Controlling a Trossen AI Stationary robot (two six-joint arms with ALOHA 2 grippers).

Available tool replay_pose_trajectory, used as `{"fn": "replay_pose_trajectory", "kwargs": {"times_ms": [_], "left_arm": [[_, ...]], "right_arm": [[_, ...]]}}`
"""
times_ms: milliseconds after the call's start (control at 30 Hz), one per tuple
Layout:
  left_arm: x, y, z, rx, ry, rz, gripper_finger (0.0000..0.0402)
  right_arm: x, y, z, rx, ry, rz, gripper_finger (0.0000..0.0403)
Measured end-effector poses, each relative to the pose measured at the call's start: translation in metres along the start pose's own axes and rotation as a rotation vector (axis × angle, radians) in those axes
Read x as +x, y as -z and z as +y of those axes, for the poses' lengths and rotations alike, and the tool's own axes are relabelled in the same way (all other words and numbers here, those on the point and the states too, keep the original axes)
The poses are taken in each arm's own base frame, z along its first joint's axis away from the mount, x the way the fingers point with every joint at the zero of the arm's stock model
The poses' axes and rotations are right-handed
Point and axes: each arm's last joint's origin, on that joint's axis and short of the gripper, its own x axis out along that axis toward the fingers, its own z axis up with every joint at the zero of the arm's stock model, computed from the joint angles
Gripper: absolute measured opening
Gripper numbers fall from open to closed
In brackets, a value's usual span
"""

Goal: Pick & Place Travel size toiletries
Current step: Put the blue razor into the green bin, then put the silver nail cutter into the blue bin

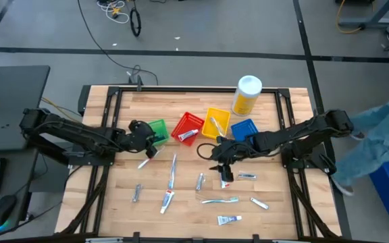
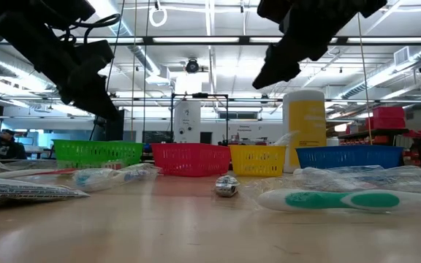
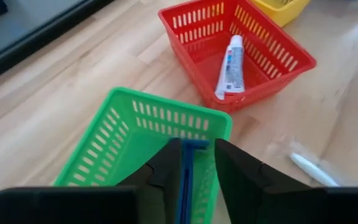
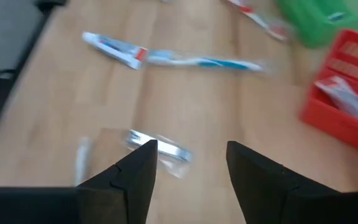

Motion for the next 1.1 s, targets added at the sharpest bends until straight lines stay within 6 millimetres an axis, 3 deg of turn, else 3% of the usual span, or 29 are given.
{"fn": "replay_pose_trajectory", "kwargs": {"times_ms": [267, 433, 600, 833, 1100], "left_arm": [[-0.006, -0.013, -0.002, 0.071, 0.001, -0.039, 0.0164], [-0.014, -0.034, -0.008, 0.028, 0.029, -0.092, 0.0168], [-0.017, -0.043, -0.011, 0.010, 0.048, -0.129, 0.0161], [-0.018, -0.046, -0.013, 0.004, 0.107, -0.140, 0.0151], [-0.018, -0.047, -0.014, 0.007, 0.114, -0.151, 0.0144]], "right_arm": [[0.040, 0.004, 0.004, -0.123, -0.153, -0.031, 0.0218], [0.074, 0.019, 0.004, -0.201, -0.239, 0.007, 0.0219], [0.100, 0.032, 0.002, -0.327, -0.261, 0.003, 0.0210], [0.121, 0.049, 0.000, -0.405, -0.265, 0.036, 0.0203], [0.127, 0.053, -0.001, -0.403, -0.265, 0.045, 0.0185]]}}
